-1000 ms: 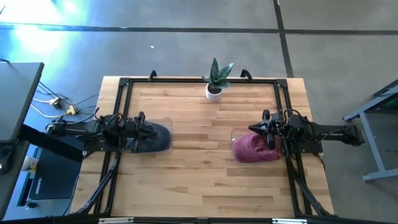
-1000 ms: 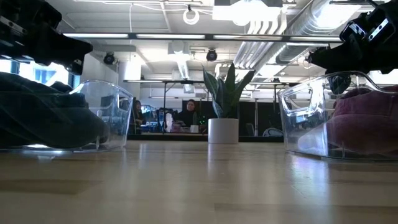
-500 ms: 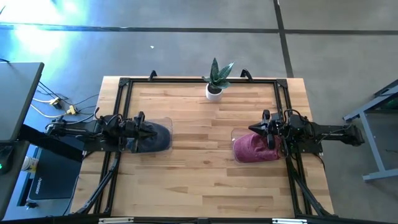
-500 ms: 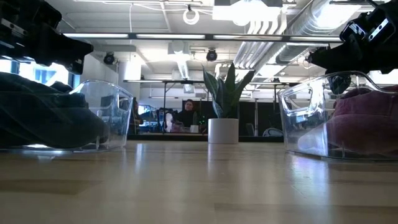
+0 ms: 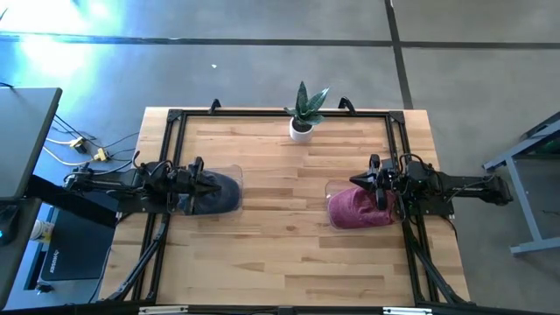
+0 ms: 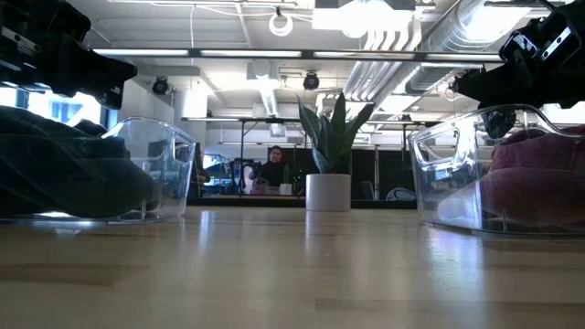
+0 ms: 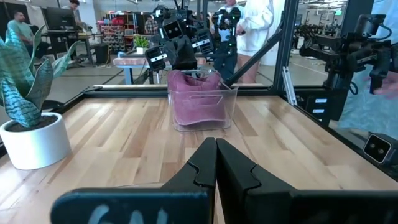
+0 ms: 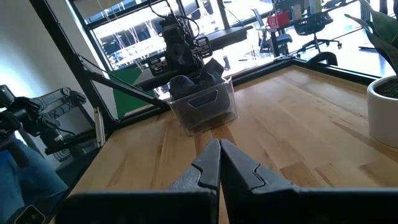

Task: Pick & Place hat
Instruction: Return to Home Position

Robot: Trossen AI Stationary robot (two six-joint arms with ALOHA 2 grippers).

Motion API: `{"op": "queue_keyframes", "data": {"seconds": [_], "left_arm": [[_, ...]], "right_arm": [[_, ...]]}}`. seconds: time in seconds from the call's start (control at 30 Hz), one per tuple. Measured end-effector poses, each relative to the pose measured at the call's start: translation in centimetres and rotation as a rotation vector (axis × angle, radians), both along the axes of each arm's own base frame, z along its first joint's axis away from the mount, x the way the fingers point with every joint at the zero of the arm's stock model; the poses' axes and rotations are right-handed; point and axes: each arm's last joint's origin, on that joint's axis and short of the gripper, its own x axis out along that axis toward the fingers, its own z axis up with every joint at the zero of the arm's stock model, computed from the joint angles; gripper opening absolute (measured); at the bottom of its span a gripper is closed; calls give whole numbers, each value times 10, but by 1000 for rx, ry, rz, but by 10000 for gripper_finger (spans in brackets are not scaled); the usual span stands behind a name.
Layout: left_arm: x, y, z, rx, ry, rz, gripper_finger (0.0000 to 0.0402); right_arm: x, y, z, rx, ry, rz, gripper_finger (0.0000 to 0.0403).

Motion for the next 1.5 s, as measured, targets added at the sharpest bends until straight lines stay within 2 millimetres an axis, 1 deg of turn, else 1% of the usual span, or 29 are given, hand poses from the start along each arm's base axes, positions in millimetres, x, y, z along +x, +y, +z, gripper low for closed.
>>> {"op": "queue_keyframes", "data": {"seconds": [0.13, 0.23, 0.27, 0.33, 0.4, 0.47, 0.6, 0.77, 0.87, 0.9, 1.0, 1.07, 1.17, 1.3, 1.5], "left_arm": [[0, 0, 0, 0, 0, 0, 1], [0, 0, 0, 0, -1, 0, 1], [0, 0, 0, 0, -1, 0, 1], [0, 0, 0, 0, -1, 0, 1], [0, 0, 0, -1, -1, -1, 1], [0, 0, 0, -1, -1, -1, 1], [0, 0, 0, -1, -1, -1, 1], [0, 0, 0, -1, -1, -1, 1], [0, 0, 0, -1, 0, -2, 1], [0, 0, 0, -1, 0, -1, 1], [0, 0, 0, -1, 0, 0, 1], [0, 0, 0, -1, 0, 0, 1], [0, 0, 0, -1, 0, 1, 1], [0, 0, 0, -1, 0, 4, 1], [0, 0, 0, -1, 1, 4, 1]], "right_arm": [[0, 0, 0, -28, 2, -2, 0], [0, 0, 0, -152, 7, 11, 0], [0, 1, 1, -205, 2, 39, 0], [0, 4, 4, -325, -44, 153, 0], [-1, 8, 5, -385, -80, 255, 0], [-1, 8, 5, -370, -85, 272, 0], [-1, 6, 6, -315, -75, 218, 0], [-4, 7, 11, -362, -138, 204, 0], [-4, 6, 11, -364, -140, 199, 0], [-4, 6, 11, -362, -139, 181, 0], [-4, 2, 10, -302, -104, 53, 0], [-4, 1, 9, -313, -88, 17, 0], [-4, 1, 9, -321, -88, 7, 0], [-4, 0, 8, -241, -82, -6, 0], [-3, 0, 7, -207, -69, -4, 0]]}}
